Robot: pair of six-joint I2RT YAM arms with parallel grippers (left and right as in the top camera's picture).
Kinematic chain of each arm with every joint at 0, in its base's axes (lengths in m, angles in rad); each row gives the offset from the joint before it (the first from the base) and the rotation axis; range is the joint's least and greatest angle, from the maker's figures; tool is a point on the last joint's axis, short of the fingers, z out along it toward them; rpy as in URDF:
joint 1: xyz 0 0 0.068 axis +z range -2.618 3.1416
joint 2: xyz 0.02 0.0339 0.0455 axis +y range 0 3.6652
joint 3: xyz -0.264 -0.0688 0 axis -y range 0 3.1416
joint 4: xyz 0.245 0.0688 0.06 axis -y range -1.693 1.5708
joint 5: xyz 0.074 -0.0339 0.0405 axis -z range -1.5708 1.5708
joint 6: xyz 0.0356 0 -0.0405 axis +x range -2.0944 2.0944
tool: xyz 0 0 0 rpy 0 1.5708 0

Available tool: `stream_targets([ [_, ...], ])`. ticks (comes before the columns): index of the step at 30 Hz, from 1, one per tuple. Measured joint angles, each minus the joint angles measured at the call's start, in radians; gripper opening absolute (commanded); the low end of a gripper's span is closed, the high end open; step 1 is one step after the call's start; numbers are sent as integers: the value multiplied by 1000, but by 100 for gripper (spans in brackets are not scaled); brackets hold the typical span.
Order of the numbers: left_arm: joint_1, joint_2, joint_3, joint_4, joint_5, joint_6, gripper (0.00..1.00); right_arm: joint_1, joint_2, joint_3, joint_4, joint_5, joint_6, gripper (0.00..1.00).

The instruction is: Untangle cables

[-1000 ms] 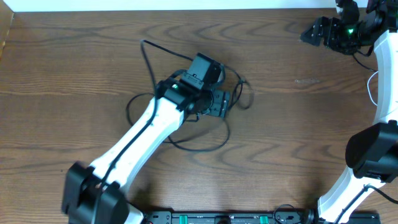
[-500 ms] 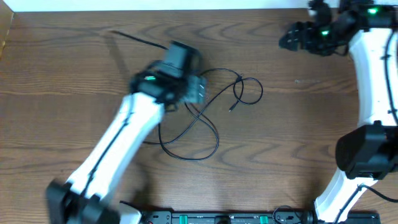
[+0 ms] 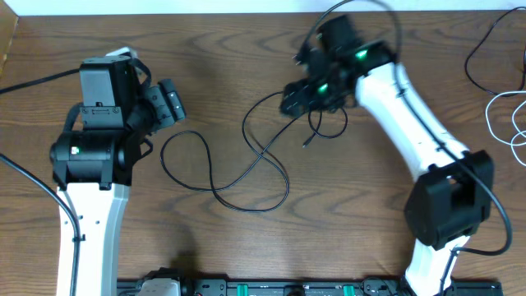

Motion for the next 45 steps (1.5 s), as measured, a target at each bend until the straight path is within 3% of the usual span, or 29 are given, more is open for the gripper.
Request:
stream_targets([
  [12,12,37,0,-26,0,0,87,222,0,-216,238,132,217,75],
  [23,12,37,0,-29,0,0,87,313,0,-322,341,321,425,62],
  [27,12,37,0,-29,0,0,87,320,0,-356,401,337,462,55],
  [39,12,37,0,-29,0,0,87,332,18,-381,462,354,499,55],
  [45,12,37,0,-31,0,0,87,342,48,-384,487,354,498,44],
])
